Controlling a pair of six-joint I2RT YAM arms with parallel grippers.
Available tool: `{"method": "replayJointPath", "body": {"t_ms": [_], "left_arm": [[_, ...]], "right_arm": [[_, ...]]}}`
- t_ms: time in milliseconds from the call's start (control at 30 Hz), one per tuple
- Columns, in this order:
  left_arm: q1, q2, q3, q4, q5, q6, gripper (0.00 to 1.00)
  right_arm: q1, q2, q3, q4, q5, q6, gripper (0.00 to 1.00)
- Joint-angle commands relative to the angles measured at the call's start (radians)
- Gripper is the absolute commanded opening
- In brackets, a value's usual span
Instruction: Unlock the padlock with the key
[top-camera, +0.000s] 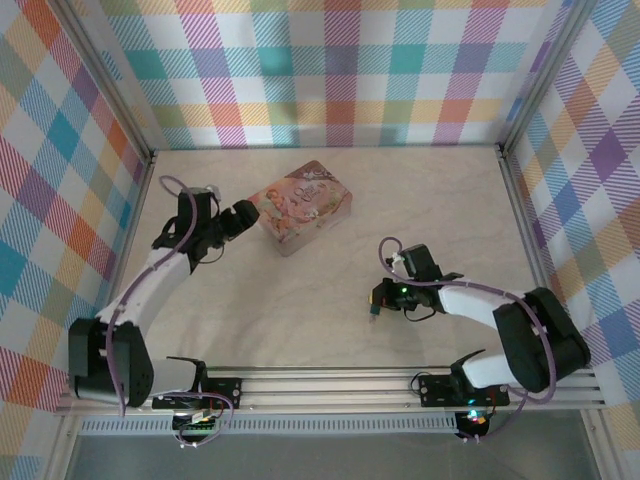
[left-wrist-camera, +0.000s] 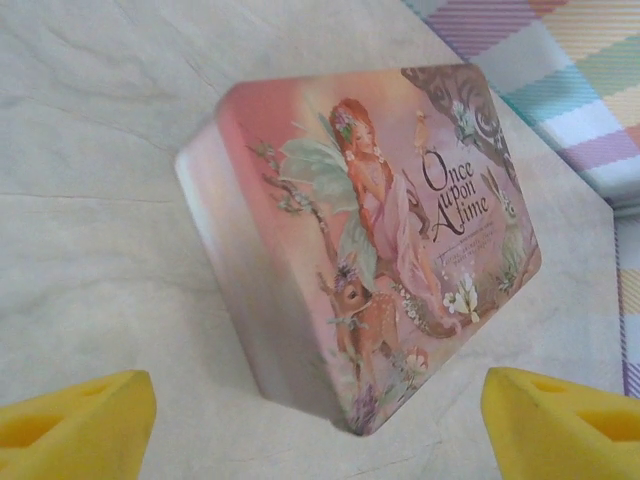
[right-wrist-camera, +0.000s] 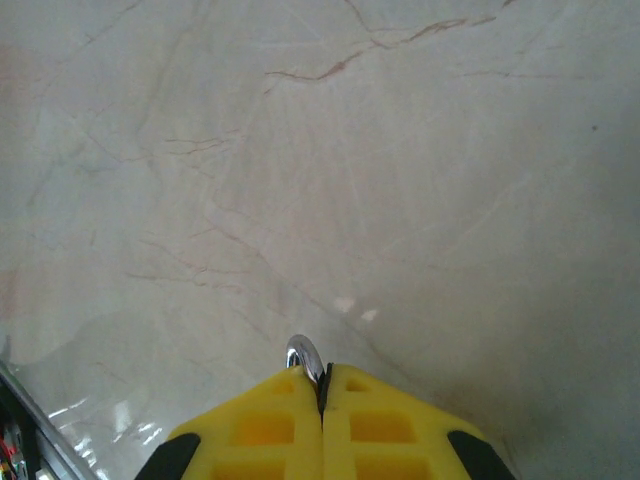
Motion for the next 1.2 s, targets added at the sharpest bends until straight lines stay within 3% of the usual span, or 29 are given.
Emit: {"method": "replayJointPath", "body": {"t_ms": [0,333,700,1000,1167], "left_arm": [[0.014,-0.095,-0.044,-0.047,-0.13,0.0,0.86],[0.014,-0.265,-0.115,-0.127,-0.262,0.001,0.88],[0.014,-0.379,-0.155,-0.143,-0.381,0.03,0.89],[0.014,-0.55,-0.226,-0.149,-0.56,0.033,0.98],[0.014,-0.586,-0.268,-0.135,-0.632,0.03,1.0]], "right_arm": [[0.008,0.053,0.028,0.09,-0.022,0.018,0.05],[0.011,0.085,0.047,0.087,0.043,0.037,0.28],[0.008,-0.199,0.082,-0.019,0.305,-0.088,0.55],[-0.035,-0.402,0.075,0.065,0.636,-0.355,1.0],[-0.13,-0.411,0.042,0.164,0.682,-0.455,1.0]]}}
